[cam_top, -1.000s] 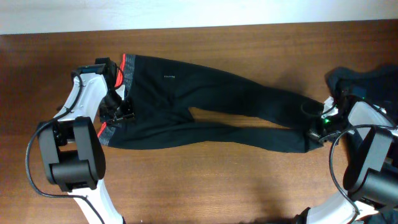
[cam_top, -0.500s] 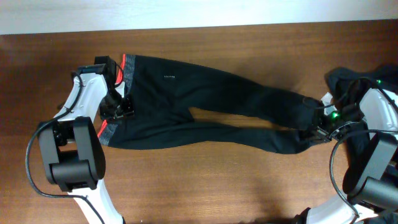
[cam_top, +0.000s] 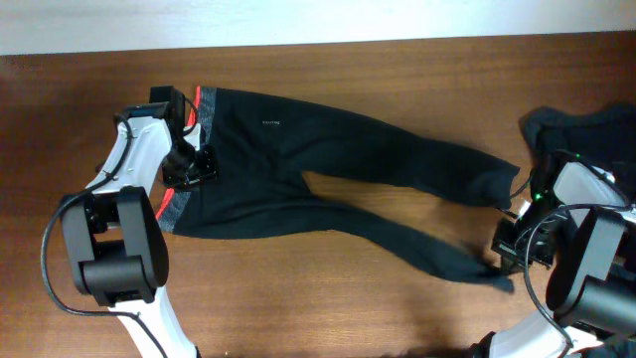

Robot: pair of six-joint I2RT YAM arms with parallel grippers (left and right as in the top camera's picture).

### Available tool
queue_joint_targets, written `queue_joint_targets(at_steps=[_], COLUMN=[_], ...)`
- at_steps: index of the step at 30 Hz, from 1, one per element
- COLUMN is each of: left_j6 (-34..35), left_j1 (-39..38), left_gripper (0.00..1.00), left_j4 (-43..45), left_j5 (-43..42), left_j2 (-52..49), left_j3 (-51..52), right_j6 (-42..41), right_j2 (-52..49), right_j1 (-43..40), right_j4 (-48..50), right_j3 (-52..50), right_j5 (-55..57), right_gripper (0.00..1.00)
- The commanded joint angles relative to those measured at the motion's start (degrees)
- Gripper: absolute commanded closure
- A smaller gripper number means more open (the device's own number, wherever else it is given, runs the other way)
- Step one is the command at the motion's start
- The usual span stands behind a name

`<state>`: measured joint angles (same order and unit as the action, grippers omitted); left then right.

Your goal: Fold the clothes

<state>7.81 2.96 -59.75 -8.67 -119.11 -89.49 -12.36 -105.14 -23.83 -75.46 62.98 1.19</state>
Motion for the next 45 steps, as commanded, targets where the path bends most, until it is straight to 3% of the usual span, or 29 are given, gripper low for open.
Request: queue_joint_targets(at_steps=[1, 3, 4, 6, 10, 15, 18, 22, 26, 29, 31, 34, 36, 37, 41, 45], left_j6=[0.31, 0.31, 0.31, 0.31, 0.31, 0.31, 0.33, 0.31, 0.31, 0.31, 0.31, 0.31, 0.31, 0.31, 0.31, 0.28], left_j1=[0.02, 0.02, 0.02, 0.02, 0.02, 0.02, 0.02, 0.02, 0.02, 0.02, 0.02, 0.02, 0.02, 0.02, 0.02, 0.04], left_gripper=[0.52, 0.52, 0.52, 0.52, 0.52, 0.52, 0.52, 0.51, 0.51, 0.51, 0.51, 0.51, 0.51, 0.51, 0.51, 0.51], left_j4=[0.48, 0.63, 0.63, 0.63, 0.61, 0.59, 0.61, 0.57, 0.44, 0.42, 0.46, 0.50, 0.50, 0.50, 0.57, 0.59], left_j5=[-1.05, -1.07, -1.09, -1.25, -1.25, -1.25, -1.29, -1.64, -1.64, -1.64, -1.64, -1.64, -1.64, -1.64, -1.62, -1.62], left_j2=[1.84, 1.81, 1.81, 1.84, 1.81, 1.81, 1.81, 1.81, 1.81, 1.81, 1.81, 1.81, 1.81, 1.81, 1.81, 1.81], left_j3=[-0.83, -0.83, -0.83, -0.83, -0.83, -0.83, -0.83, -0.83, -0.83, -0.83, -0.83, -0.83, -0.83, -0.83, -0.83, -0.83], right_j6=[-7.72, -6.23, -3.41, 0.68, 1.25, 9.92, 16.81, 20.87, 25.86, 25.90, 28.20, 29.83, 30.91, 31.63, 33.40, 34.82], right_j2=[0.74, 0.74, 0.74, 0.74, 0.76, 0.76, 0.85, 0.85, 0.74, 0.74, 0.74, 0.74, 0.74, 0.74, 0.74, 0.74], right_j1=[0.31, 0.31, 0.31, 0.31, 0.37, 3.43, 7.28, 14.69, 21.27, 24.92, 26.71, 28.57, 29.14, 29.38, 29.55, 29.55], right_j4=[-0.11, -0.24, -0.44, -1.25, -5.97, -11.72, -11.98, -8.52, 1.09, 5.62, 6.43, 7.45, 8.63, 10.03, 15.82, 17.00], right_j3=[0.02, 1.11, 1.92, 4.15, 12.74, 23.30, 24.33, 20.46, 13.46, 10.60, 9.70, 8.52, 7.32, 6.34, 2.71, 1.95], right_j5=[11.13, 6.21, 2.80, -0.81, -1.03, -6.84, -14.93, -15.74, -15.58, -15.61, -15.80, -15.82, -15.80, -15.87, -17.77, -20.85], right_gripper=[0.96, 0.96, 0.90, 0.69, 0.53, 0.52, 0.53, 0.54, 0.54, 0.66, 0.68, 0.59, 0.30, 0.24, 0.22, 0.35])
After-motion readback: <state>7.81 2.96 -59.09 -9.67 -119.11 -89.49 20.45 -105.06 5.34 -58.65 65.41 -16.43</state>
